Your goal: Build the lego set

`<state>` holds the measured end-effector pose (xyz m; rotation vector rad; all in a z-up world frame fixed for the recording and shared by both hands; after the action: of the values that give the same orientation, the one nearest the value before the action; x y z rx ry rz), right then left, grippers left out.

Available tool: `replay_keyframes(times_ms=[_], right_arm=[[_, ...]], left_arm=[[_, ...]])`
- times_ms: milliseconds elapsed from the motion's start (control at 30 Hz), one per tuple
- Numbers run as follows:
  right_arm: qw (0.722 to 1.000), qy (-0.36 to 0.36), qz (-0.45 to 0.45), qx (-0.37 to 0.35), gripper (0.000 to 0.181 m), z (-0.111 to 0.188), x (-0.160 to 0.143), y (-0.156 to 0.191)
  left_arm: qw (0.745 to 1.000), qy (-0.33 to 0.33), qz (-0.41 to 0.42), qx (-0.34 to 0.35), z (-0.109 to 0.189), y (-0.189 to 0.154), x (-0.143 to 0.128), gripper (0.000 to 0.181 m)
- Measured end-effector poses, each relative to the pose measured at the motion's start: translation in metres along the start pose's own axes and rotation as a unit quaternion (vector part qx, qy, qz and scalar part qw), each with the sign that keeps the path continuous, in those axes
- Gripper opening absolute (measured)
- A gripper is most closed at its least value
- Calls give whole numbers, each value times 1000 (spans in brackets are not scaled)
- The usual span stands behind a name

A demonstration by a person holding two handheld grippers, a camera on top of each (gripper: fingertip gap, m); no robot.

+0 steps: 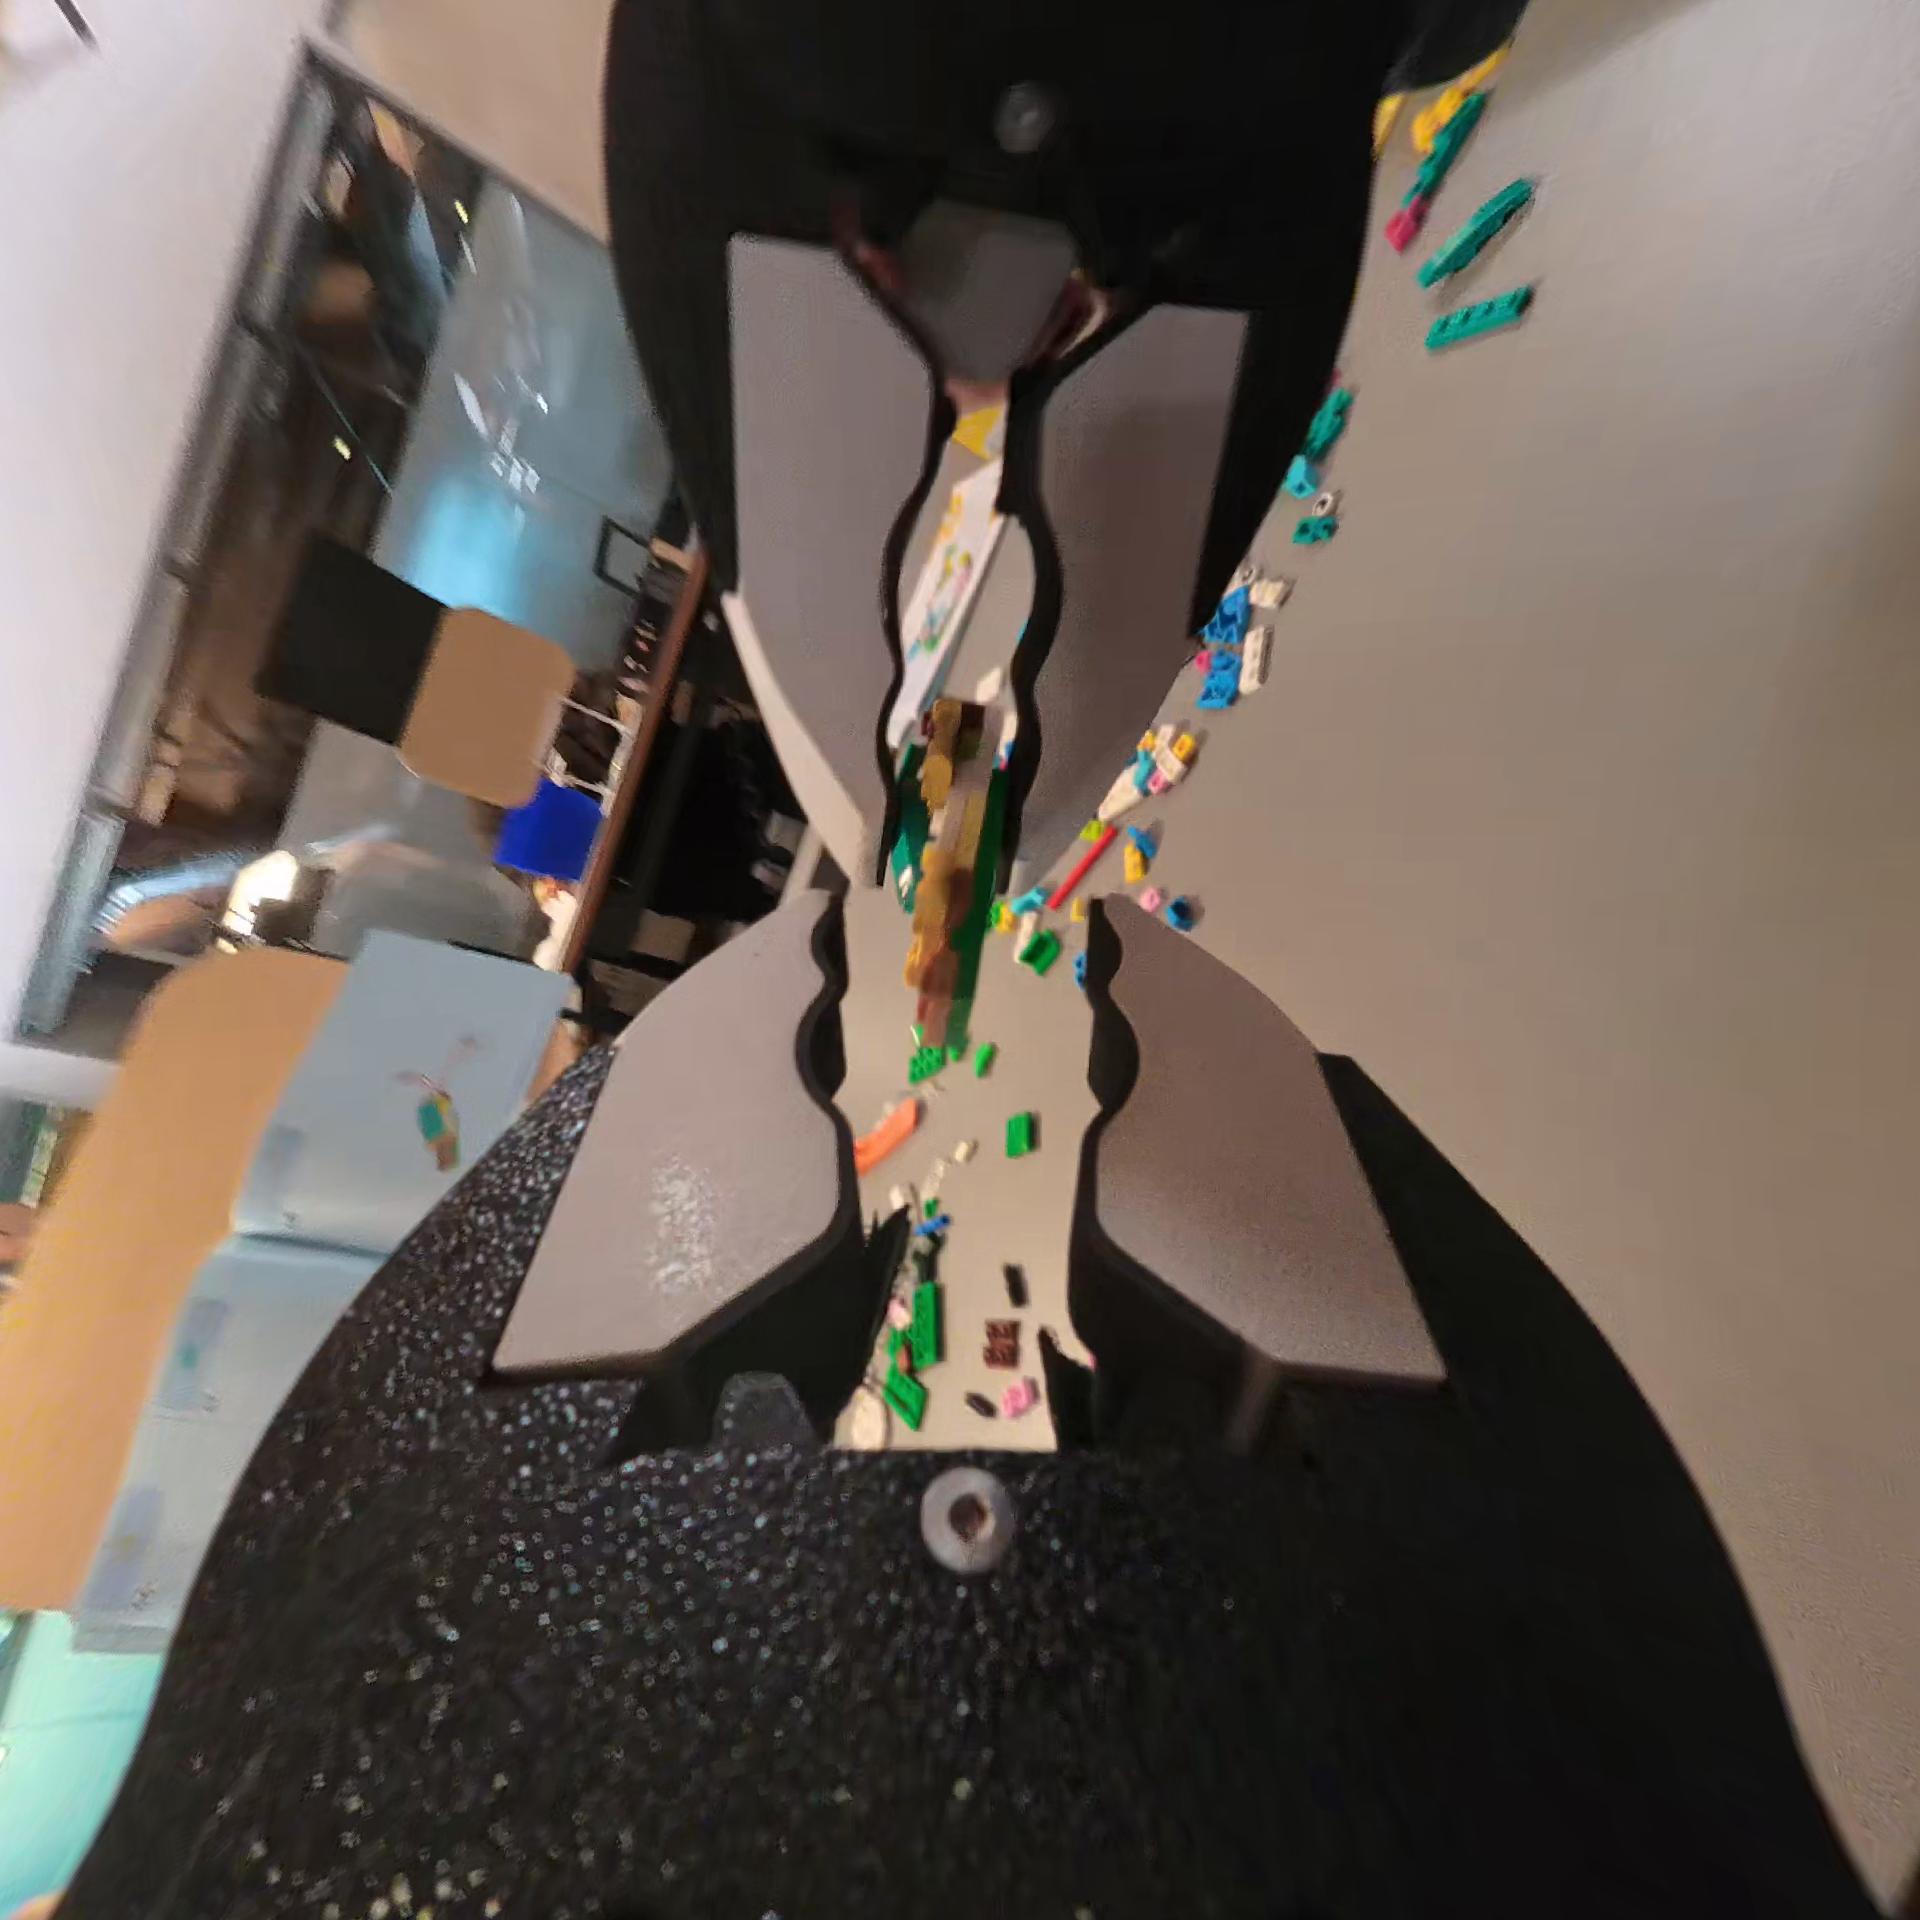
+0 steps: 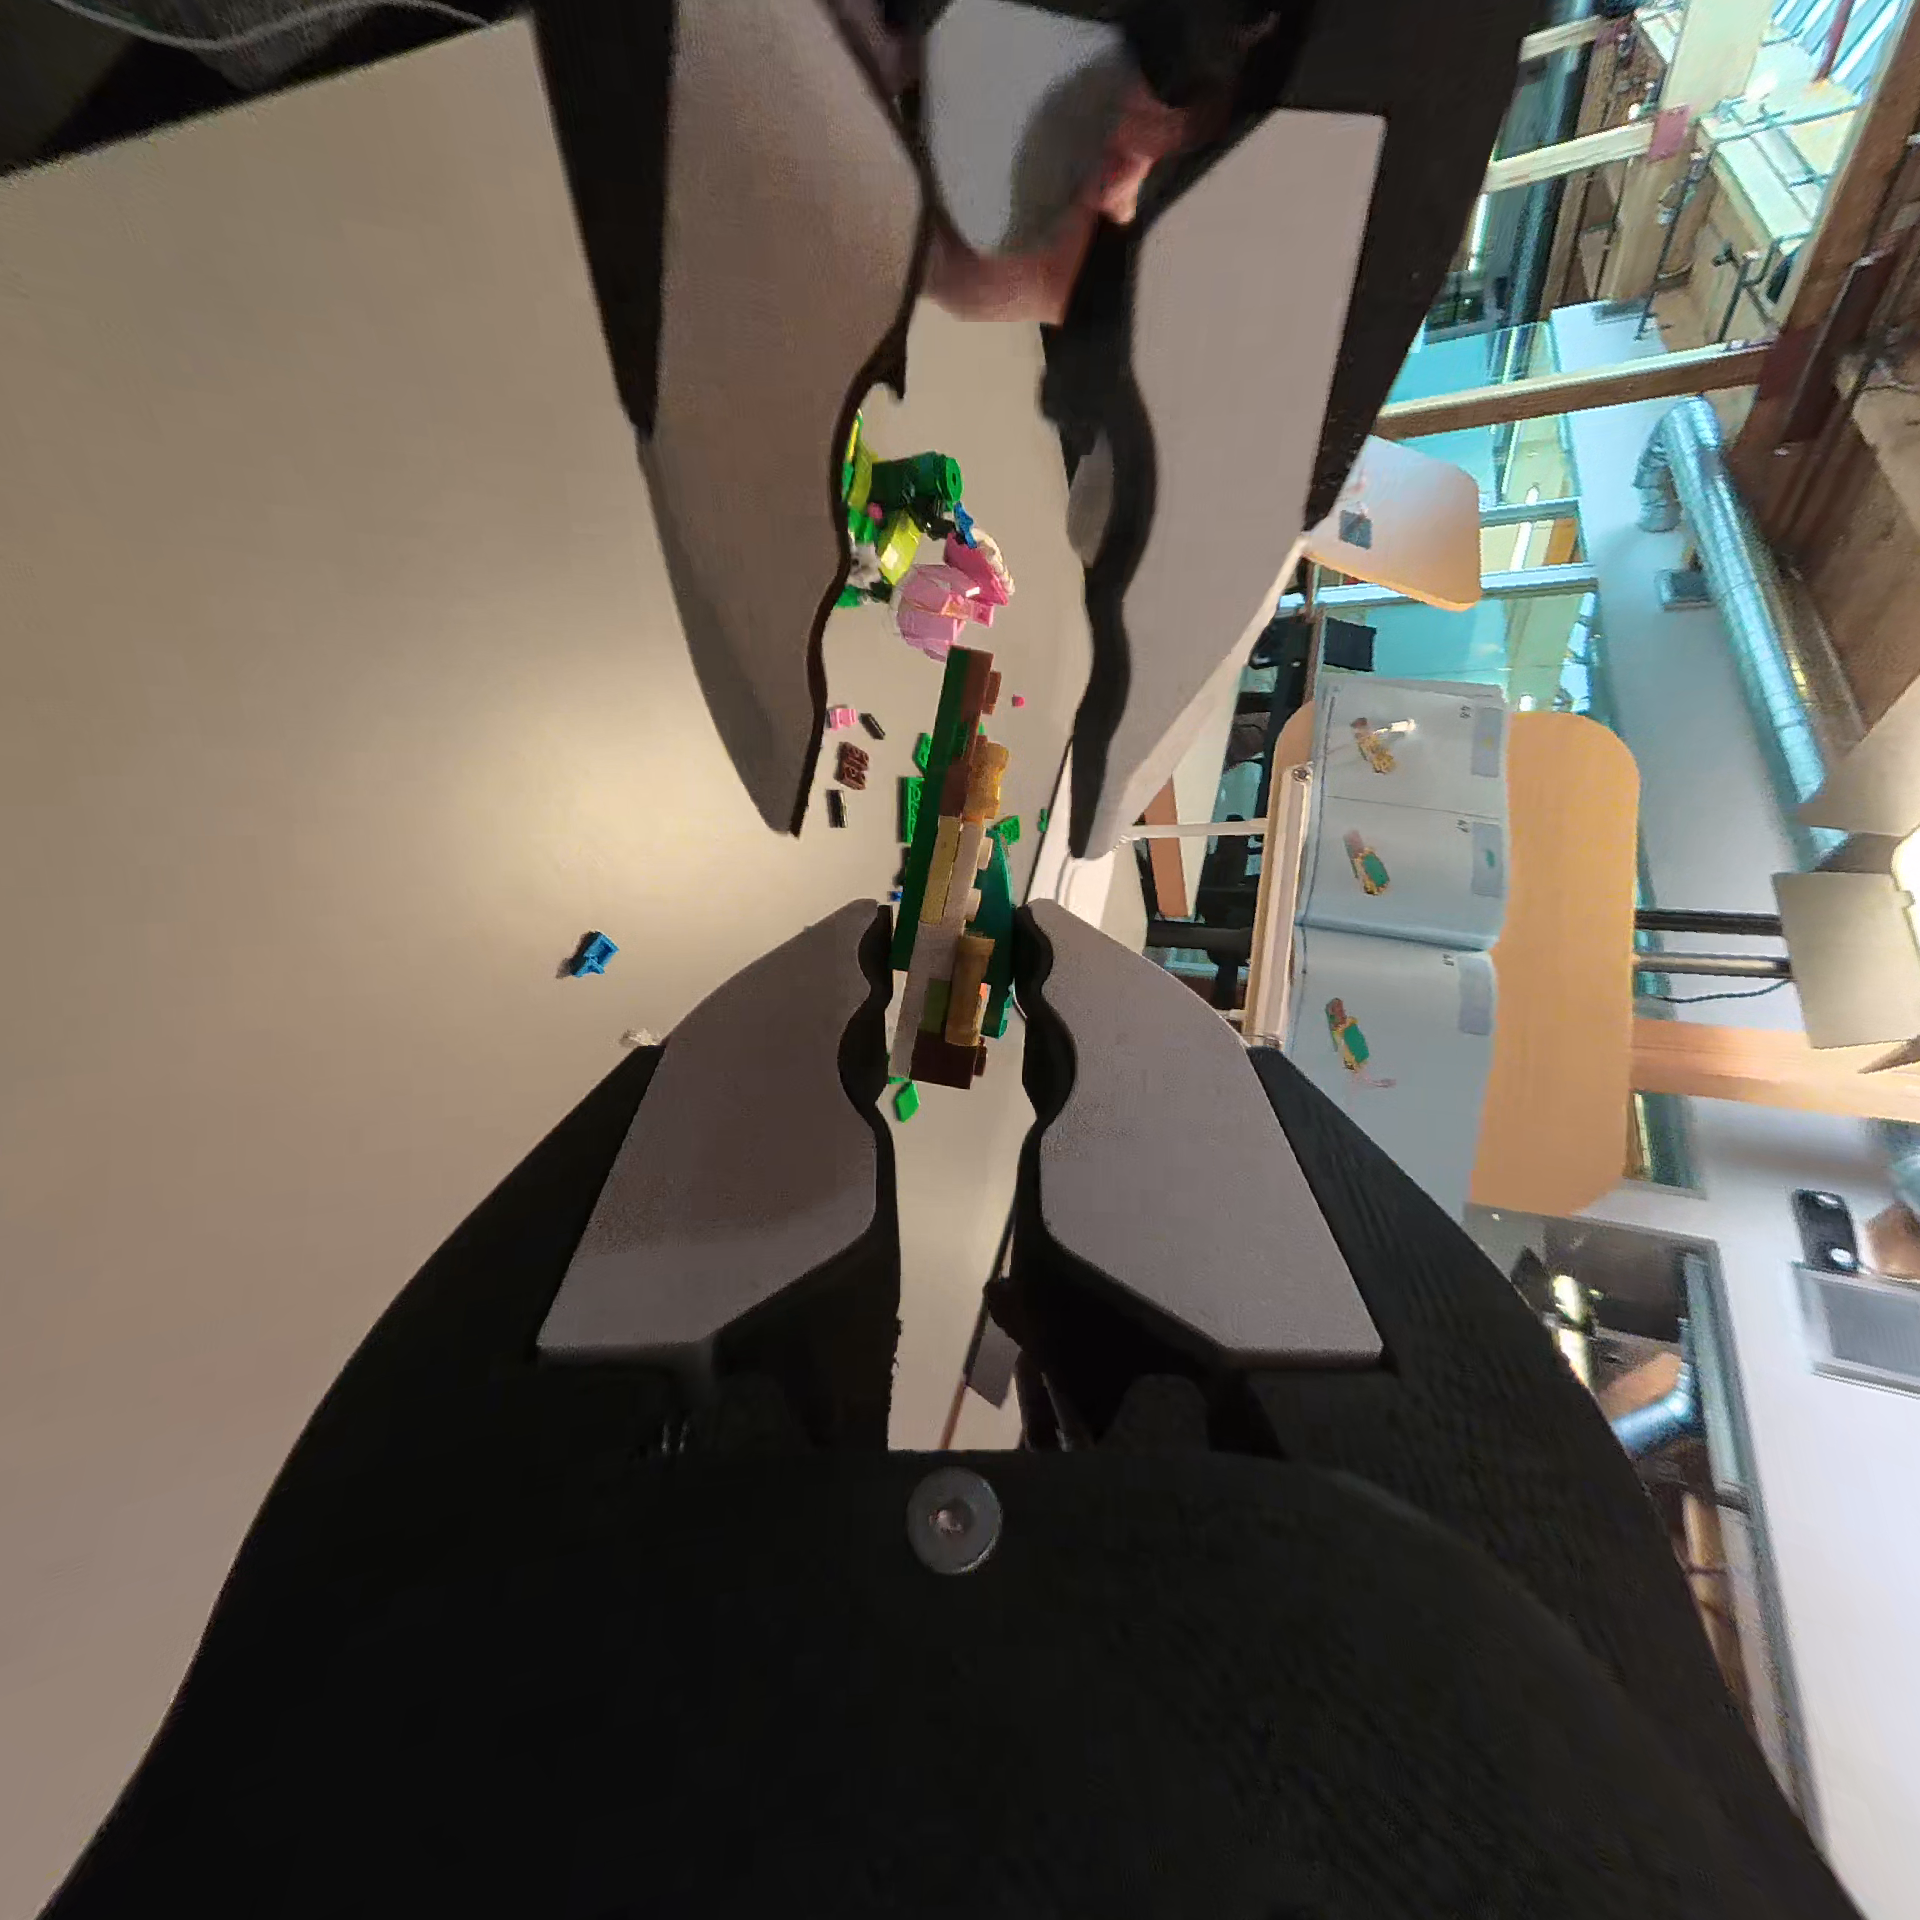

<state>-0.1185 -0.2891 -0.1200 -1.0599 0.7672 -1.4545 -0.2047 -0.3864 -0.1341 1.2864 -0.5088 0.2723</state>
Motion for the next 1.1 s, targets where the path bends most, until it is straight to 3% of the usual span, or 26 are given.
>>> replay_keyframes(times_ms=[200, 700, 1100], right_arm=[[999, -13, -21, 20, 21, 4, 4, -2], [997, -13, -51, 47, 21, 5, 7, -4], [998, -41, -43, -16, 21, 11, 9, -10]], left_arm=[[998, -31, -31, 41, -2, -5, 2, 18], [998, -49, -8, 24, 1, -4, 1, 16], [996, -66, -2, 59, 7, 3, 5, 16]])
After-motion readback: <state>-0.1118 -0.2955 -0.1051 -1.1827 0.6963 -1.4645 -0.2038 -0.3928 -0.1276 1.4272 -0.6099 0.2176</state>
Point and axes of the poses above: each gripper's, where its closed fingertips meet, z back along the fingers, x out of its top, y = z × x across the jaws, the point moved 9 cm from there along z, back along the fingers, and after that the axes turned 4 degrees about -y, right-handed, at the moved point
